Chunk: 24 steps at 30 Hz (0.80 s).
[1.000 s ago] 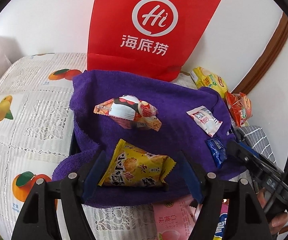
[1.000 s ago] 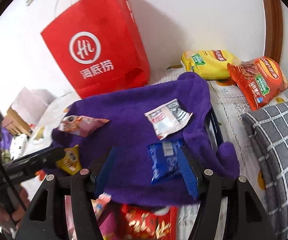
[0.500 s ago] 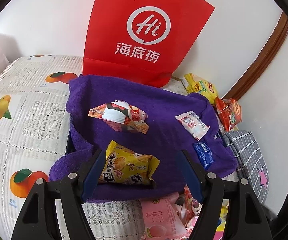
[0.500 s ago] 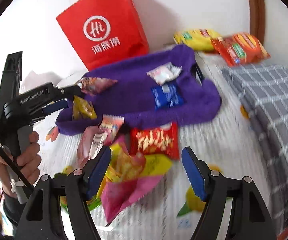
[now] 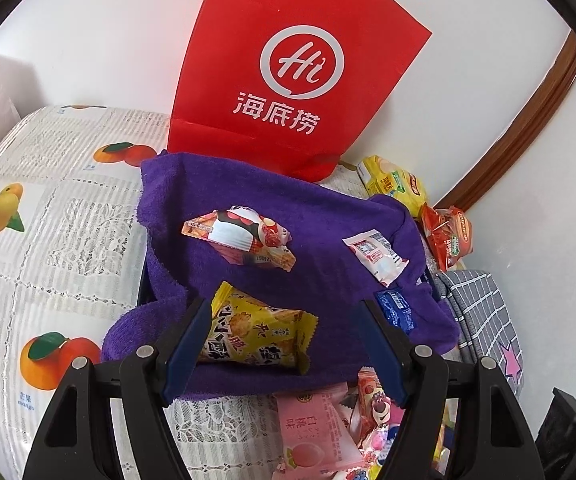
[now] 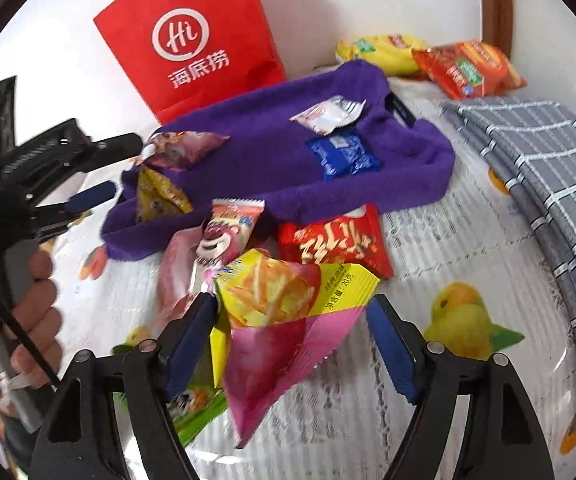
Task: Organize snacks
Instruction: 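Grasp the pink-yellow chip bag with the right tool while the left tool grasps the pink peach packet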
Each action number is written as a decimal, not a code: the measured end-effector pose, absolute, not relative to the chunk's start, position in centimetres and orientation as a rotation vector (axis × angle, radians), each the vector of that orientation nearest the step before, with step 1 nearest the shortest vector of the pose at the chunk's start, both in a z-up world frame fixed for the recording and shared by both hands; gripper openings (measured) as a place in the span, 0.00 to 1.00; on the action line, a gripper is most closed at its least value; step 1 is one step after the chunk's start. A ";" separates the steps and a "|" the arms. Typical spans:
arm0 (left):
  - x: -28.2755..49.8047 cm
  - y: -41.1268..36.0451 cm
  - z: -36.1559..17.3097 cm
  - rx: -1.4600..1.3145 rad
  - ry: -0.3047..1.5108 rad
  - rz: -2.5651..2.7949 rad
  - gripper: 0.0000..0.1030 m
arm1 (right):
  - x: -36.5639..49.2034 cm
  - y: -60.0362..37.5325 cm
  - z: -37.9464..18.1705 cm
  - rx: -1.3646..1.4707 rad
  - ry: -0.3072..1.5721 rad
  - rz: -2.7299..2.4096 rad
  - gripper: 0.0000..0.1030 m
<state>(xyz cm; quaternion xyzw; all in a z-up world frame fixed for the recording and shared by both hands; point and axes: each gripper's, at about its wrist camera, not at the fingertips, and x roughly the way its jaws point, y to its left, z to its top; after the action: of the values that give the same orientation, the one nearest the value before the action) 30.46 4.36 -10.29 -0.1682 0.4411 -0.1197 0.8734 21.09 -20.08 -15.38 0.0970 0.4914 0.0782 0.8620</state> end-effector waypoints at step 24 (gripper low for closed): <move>29.2 4.4 -9.6 -0.342 0.944 -0.288 0.71 | 18.5 -25.8 -16.8 0.283 1.063 0.293 0.63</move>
<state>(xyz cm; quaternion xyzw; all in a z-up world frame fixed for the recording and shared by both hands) 29.19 4.44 -9.64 -0.1633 0.4507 -0.1376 0.8668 18.52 -25.82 -16.80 0.1339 0.5035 0.1387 0.8422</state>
